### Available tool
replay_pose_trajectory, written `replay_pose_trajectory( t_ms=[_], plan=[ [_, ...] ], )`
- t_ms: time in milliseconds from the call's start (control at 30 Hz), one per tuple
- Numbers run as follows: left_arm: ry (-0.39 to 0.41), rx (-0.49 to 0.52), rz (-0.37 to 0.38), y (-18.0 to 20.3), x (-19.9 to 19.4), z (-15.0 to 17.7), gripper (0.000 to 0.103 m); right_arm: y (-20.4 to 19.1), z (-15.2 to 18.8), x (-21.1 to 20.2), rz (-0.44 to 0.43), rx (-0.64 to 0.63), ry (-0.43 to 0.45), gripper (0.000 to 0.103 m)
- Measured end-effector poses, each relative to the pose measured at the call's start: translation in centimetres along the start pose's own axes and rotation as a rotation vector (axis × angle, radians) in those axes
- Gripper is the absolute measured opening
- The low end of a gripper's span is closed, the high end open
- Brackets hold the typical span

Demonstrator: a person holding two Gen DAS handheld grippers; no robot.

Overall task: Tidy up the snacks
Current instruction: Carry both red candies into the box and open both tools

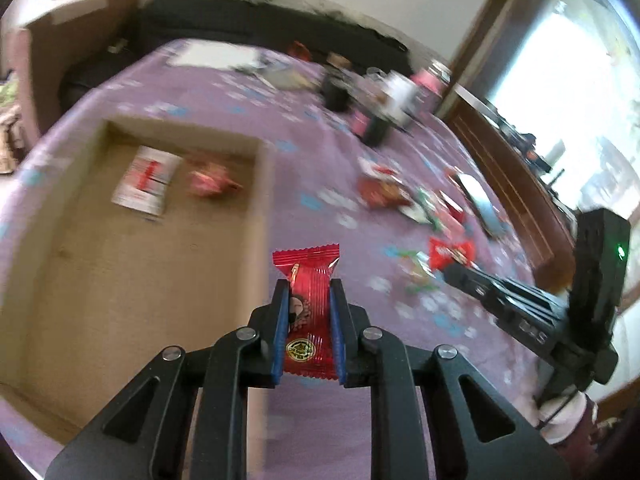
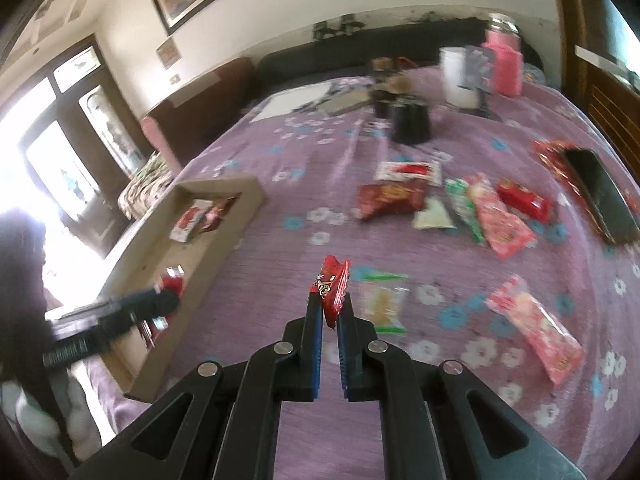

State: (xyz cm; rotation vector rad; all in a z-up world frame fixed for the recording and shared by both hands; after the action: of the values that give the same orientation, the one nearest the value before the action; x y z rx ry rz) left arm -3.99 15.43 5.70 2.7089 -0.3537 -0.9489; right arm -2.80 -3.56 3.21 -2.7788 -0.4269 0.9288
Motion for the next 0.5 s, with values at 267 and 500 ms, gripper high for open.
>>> replay_pose_trajectory(
  t_ms=[267, 500],
  plan=[
    [0.021, -0.028, -0.171, -9.0, 0.5, -3.6, 0.016, -7.6, -1.5, 3.8, -0.112, -0.068, -0.037, 0.007],
    [-0.015, -0.038, -0.233, -13.3, 4.3, -5.1, 0.016, -14.0, -1.6, 8.7, -0.169, -0.133, -0.102, 0.007]
  ],
)
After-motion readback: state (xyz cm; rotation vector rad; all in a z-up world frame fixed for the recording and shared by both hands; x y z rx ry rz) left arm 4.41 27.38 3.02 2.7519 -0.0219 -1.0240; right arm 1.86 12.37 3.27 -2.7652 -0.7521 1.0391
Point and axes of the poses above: each gripper's, at about its wrist camera, not at the fingertips, and x roughly the way its jaws point, y to its right, z to its underside, the point moved 3 cm from there along x, roughly the way its jaws point, and after that the axes turned 14 degrees about y, right-handed, at the moved point
